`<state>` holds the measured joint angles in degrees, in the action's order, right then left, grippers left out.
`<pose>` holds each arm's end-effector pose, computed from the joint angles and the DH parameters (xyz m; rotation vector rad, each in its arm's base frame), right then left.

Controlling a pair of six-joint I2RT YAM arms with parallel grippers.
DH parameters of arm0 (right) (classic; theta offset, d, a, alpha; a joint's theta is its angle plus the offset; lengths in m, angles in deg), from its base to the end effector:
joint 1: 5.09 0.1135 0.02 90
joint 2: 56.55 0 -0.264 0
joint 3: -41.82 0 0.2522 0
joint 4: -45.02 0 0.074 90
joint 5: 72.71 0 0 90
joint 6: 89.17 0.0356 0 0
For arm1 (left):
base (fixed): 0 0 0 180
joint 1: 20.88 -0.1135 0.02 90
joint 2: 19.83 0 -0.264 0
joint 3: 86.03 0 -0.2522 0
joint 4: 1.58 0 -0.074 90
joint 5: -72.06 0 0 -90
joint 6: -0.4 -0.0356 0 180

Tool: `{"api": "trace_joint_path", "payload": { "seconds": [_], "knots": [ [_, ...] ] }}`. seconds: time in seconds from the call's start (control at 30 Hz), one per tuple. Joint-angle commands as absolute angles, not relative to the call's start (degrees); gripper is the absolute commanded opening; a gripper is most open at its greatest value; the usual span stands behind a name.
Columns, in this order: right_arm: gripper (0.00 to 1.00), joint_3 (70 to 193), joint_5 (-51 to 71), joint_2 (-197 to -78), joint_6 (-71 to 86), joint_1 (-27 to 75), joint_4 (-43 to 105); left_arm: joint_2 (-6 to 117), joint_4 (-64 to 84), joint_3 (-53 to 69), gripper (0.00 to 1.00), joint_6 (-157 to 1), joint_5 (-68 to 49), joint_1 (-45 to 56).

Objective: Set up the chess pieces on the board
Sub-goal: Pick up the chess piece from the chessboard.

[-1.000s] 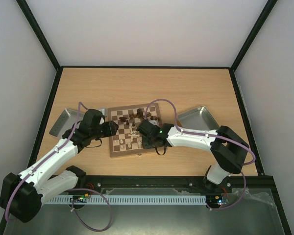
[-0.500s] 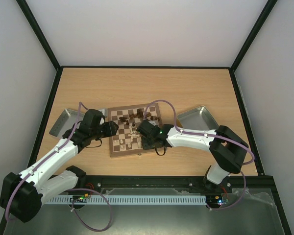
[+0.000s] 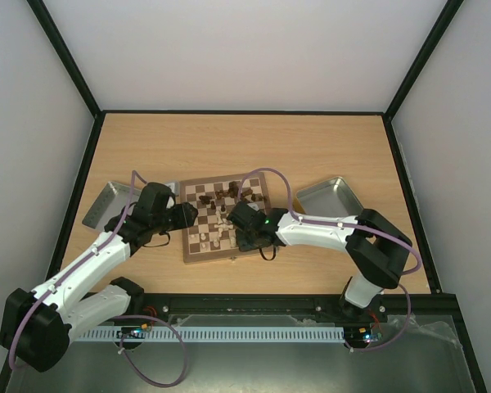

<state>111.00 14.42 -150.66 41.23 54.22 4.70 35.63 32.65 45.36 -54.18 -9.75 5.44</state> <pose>0.1585 0.2705 0.1710 -0.4844 2.8129 0.5248 0.1798 -0.0946 0.2291 -0.1118 2.3836 -0.7032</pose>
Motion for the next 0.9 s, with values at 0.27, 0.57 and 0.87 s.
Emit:
{"api": "trace_joint_path", "payload": {
  "seconds": [0.27, 0.57, 0.87],
  "knots": [
    [0.13, 114.5, 19.8, -149.1, 38.3, 54.2, 8.4, 34.8, 32.2, 44.6, 0.52, -53.6, -8.0, 5.2],
    [0.13, 114.9, 23.8, -146.0, 35.5, 54.1, 12.2, 34.8, 30.5, 42.2, 0.54, -52.0, -4.7, 5.2],
    [0.13, 115.0, 16.9, -142.6, 22.8, 54.1, 16.4, 36.5, 21.1, 40.9, 0.69, -44.1, 7.1, 4.8]
  ]
}}
